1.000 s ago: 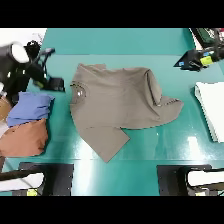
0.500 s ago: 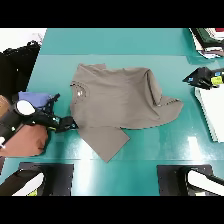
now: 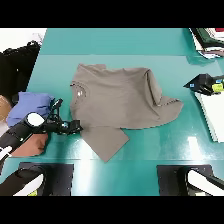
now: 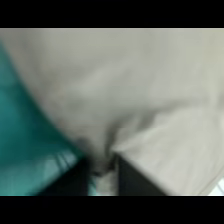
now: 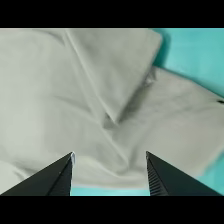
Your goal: Fold the shirts.
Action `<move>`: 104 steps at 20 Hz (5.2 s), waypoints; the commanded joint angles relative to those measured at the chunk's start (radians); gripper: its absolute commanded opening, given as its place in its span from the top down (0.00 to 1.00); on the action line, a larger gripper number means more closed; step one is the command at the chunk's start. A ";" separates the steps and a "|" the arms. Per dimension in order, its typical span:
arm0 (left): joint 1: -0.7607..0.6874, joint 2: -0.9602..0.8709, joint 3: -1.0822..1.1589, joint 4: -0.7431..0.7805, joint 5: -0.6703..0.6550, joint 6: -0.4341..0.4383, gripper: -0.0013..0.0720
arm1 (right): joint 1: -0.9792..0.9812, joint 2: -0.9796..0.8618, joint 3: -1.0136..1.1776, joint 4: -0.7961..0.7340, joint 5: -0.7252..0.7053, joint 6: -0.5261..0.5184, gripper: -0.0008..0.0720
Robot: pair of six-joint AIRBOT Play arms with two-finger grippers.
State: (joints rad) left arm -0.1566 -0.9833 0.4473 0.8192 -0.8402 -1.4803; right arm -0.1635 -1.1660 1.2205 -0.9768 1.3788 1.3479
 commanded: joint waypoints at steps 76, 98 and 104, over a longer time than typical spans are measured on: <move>0.171 -0.643 1.135 0.355 -0.423 0.111 0.95 | 0.173 -0.499 0.391 -0.284 -0.037 0.075 0.97; 0.185 0.016 0.236 0.344 -0.489 -0.040 0.24 | 0.072 0.003 -0.124 -0.271 -0.075 0.071 0.52; 0.185 0.053 -0.005 0.166 -0.337 -0.037 0.24 | 0.073 0.024 -0.136 -0.253 -0.075 0.071 0.52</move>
State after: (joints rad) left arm 0.0288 -0.9535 0.5461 1.0824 -1.2568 -1.5177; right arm -0.0887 -1.1561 1.0946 -1.2449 1.3083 1.4193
